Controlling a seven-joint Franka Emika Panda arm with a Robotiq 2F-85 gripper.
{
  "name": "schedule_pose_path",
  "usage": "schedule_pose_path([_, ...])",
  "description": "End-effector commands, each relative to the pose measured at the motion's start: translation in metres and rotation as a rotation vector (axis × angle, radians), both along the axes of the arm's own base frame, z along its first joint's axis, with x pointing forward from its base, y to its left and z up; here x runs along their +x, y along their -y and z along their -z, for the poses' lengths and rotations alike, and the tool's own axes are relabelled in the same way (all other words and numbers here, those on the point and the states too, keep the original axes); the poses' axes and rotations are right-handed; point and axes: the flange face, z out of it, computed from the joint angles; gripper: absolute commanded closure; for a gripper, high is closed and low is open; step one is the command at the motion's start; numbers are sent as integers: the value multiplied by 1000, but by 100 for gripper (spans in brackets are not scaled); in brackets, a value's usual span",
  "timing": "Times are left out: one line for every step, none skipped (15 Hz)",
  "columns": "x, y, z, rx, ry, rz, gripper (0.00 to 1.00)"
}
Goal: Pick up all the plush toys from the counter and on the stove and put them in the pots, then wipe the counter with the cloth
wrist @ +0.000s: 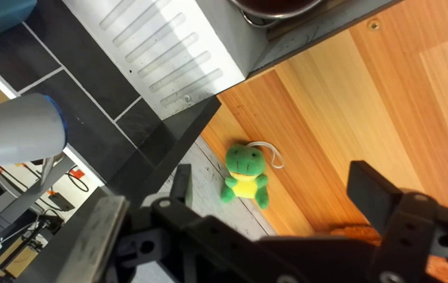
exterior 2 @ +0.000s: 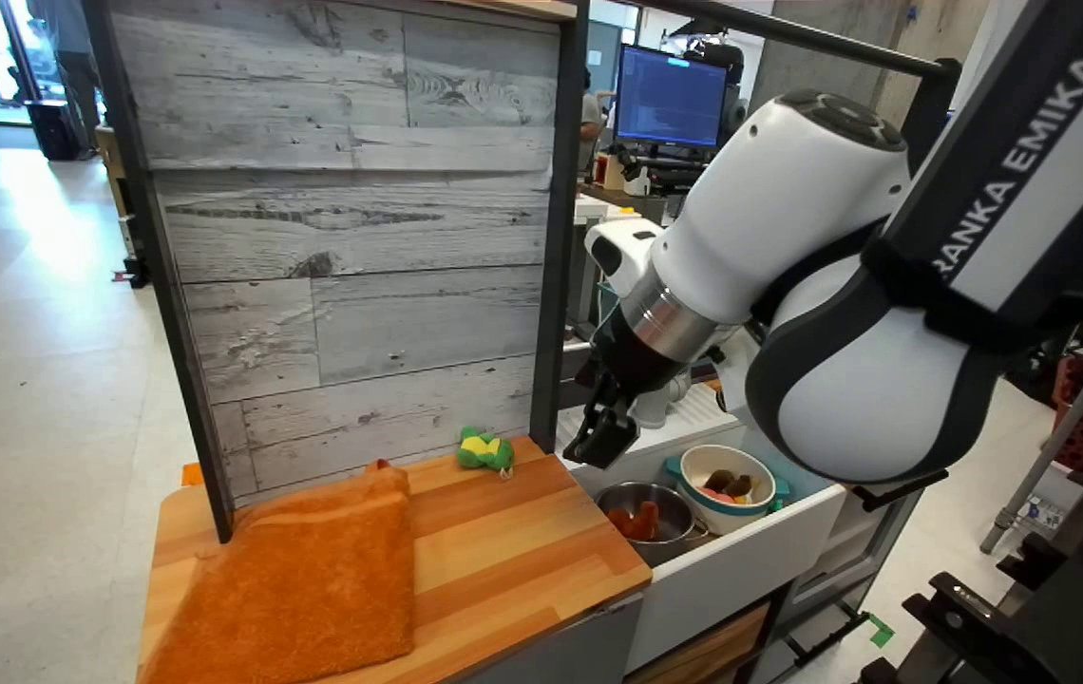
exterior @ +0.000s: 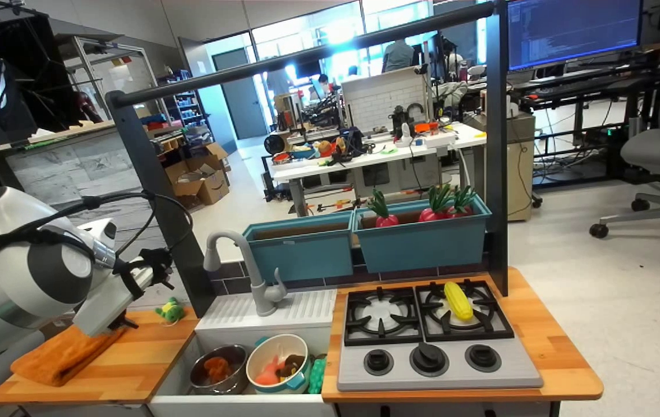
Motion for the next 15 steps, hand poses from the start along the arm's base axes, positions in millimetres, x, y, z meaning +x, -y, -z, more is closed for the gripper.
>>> schedule_pose_path([19,-21,28,-48,6,-16,0])
schedule_pose_path([23,-26,35,-53,0,-20,0])
schedule_pose_path([26,-30,42,-60,-2,-24,0])
schedule_pose_path([31,-33,47,-64,6,-25,0])
schedule_pose_path([35,-34,51,-66,18,-28,0])
schedule_pose_path([40,-37,55,-73,48,-41,0])
schedule_pose_path([44,-39,58,-77,65,-47,0])
schedule_pose_path([48,-41,63,-79,86,-60,0])
schedule_pose_path([51,-44,67,-79,98,-67,0])
schedule_pose_path([54,-48,71,-77,105,-68,0])
schedule_pose_path([56,-52,76,-69,103,-68,0])
schedule_pose_path([58,-56,80,-59,105,-69,0])
schedule_pose_path([59,-60,85,-52,102,-69,0])
schedule_pose_path([61,-63,89,-46,105,-72,0])
schedule_pose_path([62,-66,92,-42,108,-72,0])
